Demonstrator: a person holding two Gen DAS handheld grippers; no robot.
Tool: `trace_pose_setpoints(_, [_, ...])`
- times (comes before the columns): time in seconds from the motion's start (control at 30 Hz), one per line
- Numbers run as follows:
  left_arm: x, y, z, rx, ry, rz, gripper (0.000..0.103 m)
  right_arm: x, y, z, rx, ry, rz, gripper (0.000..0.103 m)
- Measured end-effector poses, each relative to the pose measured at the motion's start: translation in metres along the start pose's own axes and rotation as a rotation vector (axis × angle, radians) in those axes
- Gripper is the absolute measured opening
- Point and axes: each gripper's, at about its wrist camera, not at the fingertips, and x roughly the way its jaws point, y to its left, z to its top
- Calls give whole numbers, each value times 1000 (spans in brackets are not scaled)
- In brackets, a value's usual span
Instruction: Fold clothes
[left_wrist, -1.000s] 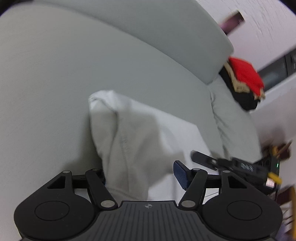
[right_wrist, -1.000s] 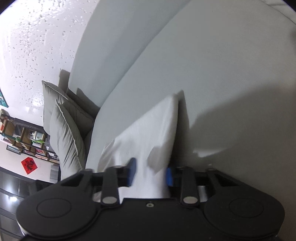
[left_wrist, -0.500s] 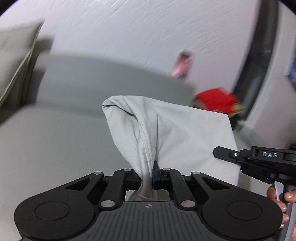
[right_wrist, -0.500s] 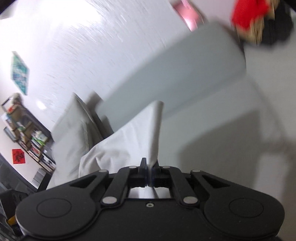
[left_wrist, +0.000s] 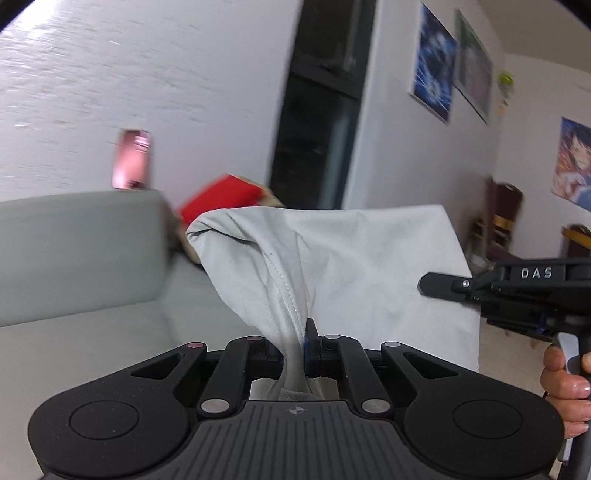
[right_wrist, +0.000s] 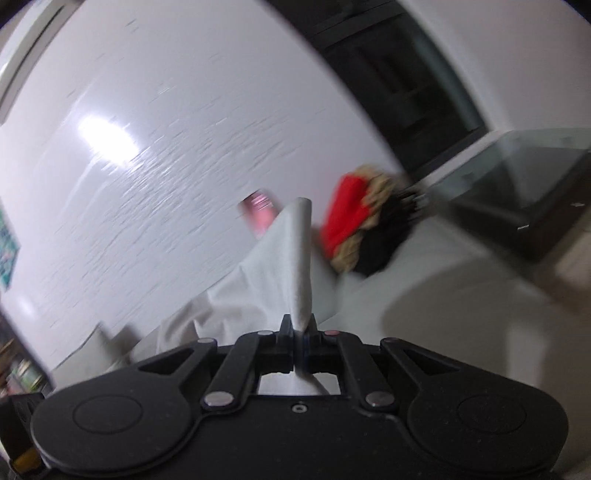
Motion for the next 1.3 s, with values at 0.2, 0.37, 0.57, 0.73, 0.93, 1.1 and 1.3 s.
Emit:
trace_pose_setpoints(0.2, [85,-17,2,-14,77,-40,7,25,-55,32,46,-21,-117,4])
trace_pose_setpoints(0.37, [136,-3,6,-59,128,-20,7,76,-94,52,75,10,-171,4])
trace_pose_setpoints(0.57, [203,34,-23,-69,277,200,29,142,-151,50,98,124,-309,10])
trace_pose_setpoints(0.73, [168,81,-36,-194,247,260,29,116,-168,44,76,70,-389,29])
trace_pose_setpoints(0.93, [150,47,-39,-101,283,191,20,103,-125,31,-108,151,-264,14])
trace_pose_setpoints(1.1, [144,3,-51,42,387,179,31,128,-127,-2,-159,324,-449,11])
trace_pose_setpoints(1.3, [124,-36,-56,146,385,124,31,53,-102,-14,-224,320,-501,16])
